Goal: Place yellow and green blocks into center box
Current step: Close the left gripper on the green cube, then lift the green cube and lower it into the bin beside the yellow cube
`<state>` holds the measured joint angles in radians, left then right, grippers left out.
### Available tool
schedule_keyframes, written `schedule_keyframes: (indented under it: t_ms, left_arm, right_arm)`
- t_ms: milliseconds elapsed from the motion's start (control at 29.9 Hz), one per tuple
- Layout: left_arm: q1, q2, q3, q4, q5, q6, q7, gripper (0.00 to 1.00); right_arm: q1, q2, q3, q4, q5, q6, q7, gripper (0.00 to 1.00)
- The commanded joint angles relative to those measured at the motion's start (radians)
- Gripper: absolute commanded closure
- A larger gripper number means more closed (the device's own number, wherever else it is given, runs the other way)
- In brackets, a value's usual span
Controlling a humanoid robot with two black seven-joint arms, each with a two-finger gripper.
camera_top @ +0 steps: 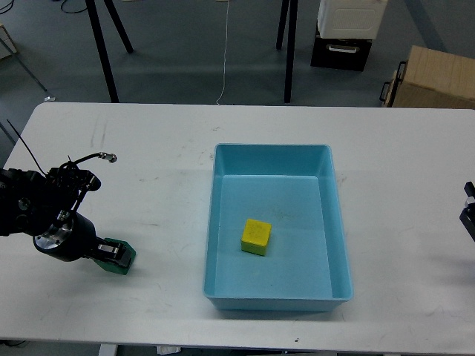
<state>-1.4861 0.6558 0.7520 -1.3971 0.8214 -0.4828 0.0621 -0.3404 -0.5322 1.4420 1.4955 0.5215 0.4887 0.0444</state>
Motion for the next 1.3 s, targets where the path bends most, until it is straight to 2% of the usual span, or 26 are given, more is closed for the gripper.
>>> schedule_keyframes:
  t_ms: [0,134,267,668,969,1169,1269]
  left_arm:
    - [-0.11,0.015,-0.072,-0.025,-0.016,-0.006,-0.01,1.0]
    - [-0.264,-0.025,-0.108,-0.036,-0.065,-0.006,-0.013,1.0]
    - [-0.35,-0.166,-0.105,-0.019,-0.148,-0.006,-0.011,1.0]
    - [-0.352,-0.433,-0.099,0.062,-0.176,-0.006,-0.016,1.0]
    - [-0.303,-0.605,-0.059,0.138,-0.177,-0.006,-0.016,0.99]
    - [-0.276,-0.656,-0.019,0.182,-0.177,-0.006,-0.018,0.9]
    - [-0.275,-0.656,-0.01,0.182,-0.177,-0.006,-0.034,0.65]
  right_arm:
    - [0.0,0.0,0.0,0.0,0.0,0.0,0.0,0.0]
    - [0.0,0.0,0.0,0.0,0.0,0.0,0.002,0.0]
    - [0.001,0.0,0.0,0.002,0.0,0.0,0.0,0.0]
    - [-0.002,0.006,0.0,-0.023,-0.029,0.0,0.0,0.0]
    - [0.001,0.031,0.0,-0.046,-0.052,0.0,0.0,0.0]
    - [0.003,0.031,0.0,-0.051,-0.052,0.0,0.0,0.0]
    - [0.004,0.031,0.001,-0.052,-0.052,0.0,0.0,0.0]
